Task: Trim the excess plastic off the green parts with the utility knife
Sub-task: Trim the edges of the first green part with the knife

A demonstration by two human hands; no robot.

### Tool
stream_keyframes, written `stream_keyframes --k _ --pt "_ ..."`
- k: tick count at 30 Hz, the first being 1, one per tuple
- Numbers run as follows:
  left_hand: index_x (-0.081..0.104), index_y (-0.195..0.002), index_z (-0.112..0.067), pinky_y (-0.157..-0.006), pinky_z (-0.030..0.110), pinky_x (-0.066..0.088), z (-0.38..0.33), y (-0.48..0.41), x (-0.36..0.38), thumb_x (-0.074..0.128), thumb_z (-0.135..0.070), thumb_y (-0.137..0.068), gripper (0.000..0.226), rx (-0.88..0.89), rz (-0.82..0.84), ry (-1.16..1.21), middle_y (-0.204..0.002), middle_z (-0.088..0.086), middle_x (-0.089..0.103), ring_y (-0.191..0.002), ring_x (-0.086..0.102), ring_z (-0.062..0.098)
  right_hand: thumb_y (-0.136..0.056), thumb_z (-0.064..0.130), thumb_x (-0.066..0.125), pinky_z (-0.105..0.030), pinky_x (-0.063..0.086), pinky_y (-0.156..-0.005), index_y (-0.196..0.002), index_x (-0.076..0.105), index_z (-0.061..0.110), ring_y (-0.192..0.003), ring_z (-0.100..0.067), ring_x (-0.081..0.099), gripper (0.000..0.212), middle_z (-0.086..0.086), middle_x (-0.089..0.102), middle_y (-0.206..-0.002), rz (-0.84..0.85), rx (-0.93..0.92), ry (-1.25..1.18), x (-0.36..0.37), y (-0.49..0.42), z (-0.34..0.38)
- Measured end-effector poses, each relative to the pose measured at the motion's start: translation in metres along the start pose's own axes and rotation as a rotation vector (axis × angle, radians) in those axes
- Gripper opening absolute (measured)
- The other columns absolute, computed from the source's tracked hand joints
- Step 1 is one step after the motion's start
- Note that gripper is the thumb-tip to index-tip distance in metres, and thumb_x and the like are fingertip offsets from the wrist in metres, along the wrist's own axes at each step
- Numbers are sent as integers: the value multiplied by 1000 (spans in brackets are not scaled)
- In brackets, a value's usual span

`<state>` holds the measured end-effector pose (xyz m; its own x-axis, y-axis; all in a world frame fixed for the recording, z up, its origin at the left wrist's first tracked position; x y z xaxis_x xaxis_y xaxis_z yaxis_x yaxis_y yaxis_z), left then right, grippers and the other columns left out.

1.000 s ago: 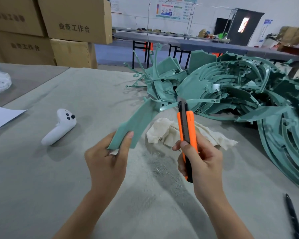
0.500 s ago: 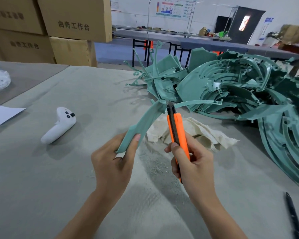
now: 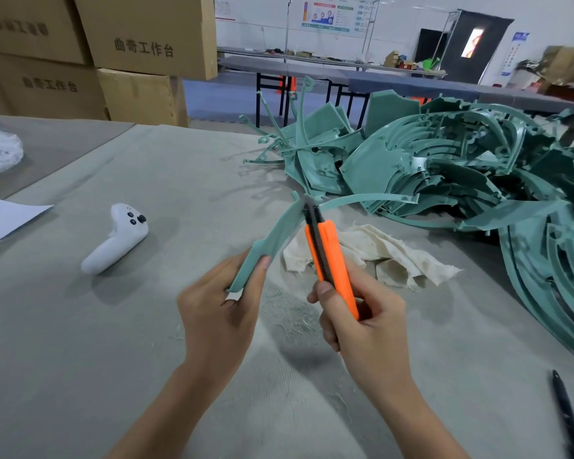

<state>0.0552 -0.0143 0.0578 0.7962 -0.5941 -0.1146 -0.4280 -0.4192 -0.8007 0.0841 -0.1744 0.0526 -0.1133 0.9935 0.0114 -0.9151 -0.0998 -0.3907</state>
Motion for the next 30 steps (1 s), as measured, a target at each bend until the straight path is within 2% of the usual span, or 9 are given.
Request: stream_keyframes --k 1,4,7,9,16,21,24,28,30 --pt "62 -64 -8 -56 -3 27 0 0 0 66 -9 -86 22 1 1 7 -61 -15 45 -56 45 -17 -84 13 59 -20 33 -41 -89 67 15 -40 -13 36 10 7 48 -50 17 -9 -1 2 1 2" --pt "57 -68 -22 -53 1 27 0 -1 -2 65 -11 -87 23 -20 -7 32 -65 -30 49 -52 43 -11 -86 11 58 -20 33 -39 -89 69 14 -39 -12 38 12 3 57 -57 -31 28 -62 -2 -1 0" --pt "63 -67 -13 -52 2 27 3 -1 -3 66 -11 -87 20 -29 -18 35 -59 -28 50 -51 41 -9 -93 -2 57 -21 33 -37 -84 69 19 -39 -13 38 26 1 61 -64 -84 62 -54 -7 -6 -5" --pt "63 -65 -9 -54 0 27 -1 -1 -3 66 -9 -86 21 4 -9 25 -52 -27 42 -52 43 -12 -93 -4 55 -21 33 -37 -86 69 17 -39 -13 38 26 1 59 -61 -93 60 -28 -8 -7 -7" --pt "68 -69 -1 -56 -2 28 -5 -2 -3 67 -6 -84 16 24 3 5 -63 -32 37 -57 45 -16 -94 -1 57 -20 34 -39 -95 69 12 -40 -14 39 18 -1 56 -60 -97 44 9 -9 -7 -11" --pt "70 -72 6 -61 -4 29 -8 -2 -1 64 -8 -85 20 73 9 -11 -71 -31 38 -63 46 -21 -90 5 59 -22 34 -39 -93 70 21 -41 -16 39 20 -14 56 -67 -103 8 8 -6 -5 -8" --pt "70 -73 5 -59 -4 29 -5 -1 0 65 -8 -85 18 55 26 -38 -70 -34 37 -62 45 -20 -83 15 59 -25 35 -40 -91 71 23 -41 -18 40 17 -14 55 -65 -94 9 25 -5 -4 -6" --pt "71 -75 5 -62 -6 29 0 1 1 67 -6 -83 14 35 27 -67 -64 -20 42 -66 45 -26 -83 14 59 -24 33 -41 -92 69 19 -41 -19 38 15 -8 52 -58 -3 -39 50 0 1 2" --pt "71 -75 5 -63 -6 29 1 1 1 67 -6 -83 14 29 22 -78 -59 -10 45 -67 44 -27 -84 12 59 -20 32 -41 -90 67 18 -40 -14 38 11 5 48 -51 19 -56 24 2 3 5"
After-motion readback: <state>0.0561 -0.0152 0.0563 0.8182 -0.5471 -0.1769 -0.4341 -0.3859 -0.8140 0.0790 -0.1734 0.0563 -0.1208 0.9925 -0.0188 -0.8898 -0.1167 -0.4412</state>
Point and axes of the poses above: each hand's wrist, its own y-axis away from the middle knuckle, its own x-axis out of the palm, z = x × y, the point moved 5 cm from there along -y, towards the middle knuckle
